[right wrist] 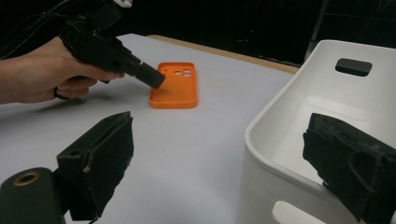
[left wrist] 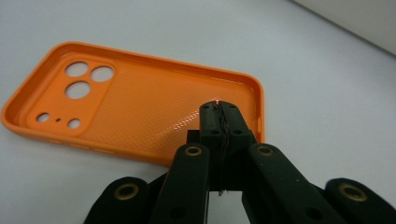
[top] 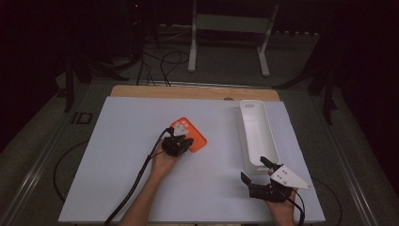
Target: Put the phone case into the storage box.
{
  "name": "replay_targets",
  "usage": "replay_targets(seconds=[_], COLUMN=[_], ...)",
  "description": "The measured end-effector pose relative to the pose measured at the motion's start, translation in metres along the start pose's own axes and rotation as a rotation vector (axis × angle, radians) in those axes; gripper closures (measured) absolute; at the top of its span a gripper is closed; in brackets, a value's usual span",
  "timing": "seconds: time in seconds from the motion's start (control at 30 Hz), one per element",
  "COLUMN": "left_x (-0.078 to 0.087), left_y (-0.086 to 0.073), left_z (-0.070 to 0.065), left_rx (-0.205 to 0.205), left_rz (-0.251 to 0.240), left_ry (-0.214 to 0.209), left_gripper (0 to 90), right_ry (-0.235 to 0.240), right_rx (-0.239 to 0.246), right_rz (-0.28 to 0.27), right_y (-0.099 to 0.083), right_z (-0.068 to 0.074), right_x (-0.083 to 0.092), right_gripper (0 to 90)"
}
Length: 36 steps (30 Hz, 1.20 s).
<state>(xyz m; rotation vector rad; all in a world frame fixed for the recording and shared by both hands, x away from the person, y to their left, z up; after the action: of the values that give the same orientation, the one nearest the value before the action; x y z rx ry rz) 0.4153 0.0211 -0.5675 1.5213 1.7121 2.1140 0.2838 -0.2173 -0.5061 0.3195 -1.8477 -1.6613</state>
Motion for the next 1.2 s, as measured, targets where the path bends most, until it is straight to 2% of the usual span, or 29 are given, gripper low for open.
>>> replay_targets(seconds=[0.67, 1.2], left_x=[-0.013, -0.008], left_y=[-0.007, -0.01], left_z=[-0.01, -0.008], left_rx=[-0.018, -0.017], left_rz=[0.05, 0.076], left_ry=[-0.014, -0.013], left_gripper=[90.0, 90.0], right_ry=[0.002, 0.002], right_rx=[0.003, 0.003], right_rz=[0.003, 0.003], right_y=[-0.001, -0.001], right_z=[0.001, 0.001], right_x=[-0.001, 0.0], right_gripper=[8.8, 8.8])
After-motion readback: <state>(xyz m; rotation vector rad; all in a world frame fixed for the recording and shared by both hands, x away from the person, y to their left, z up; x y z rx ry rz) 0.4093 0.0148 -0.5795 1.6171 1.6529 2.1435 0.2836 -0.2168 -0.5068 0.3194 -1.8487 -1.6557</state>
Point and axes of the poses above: each handheld gripper's, and its own axes: x roughly backward along the jaws, y roughly out of its top, z roughly to its left, the point moved 8 cm from there along -x, roughly forward along the jaws
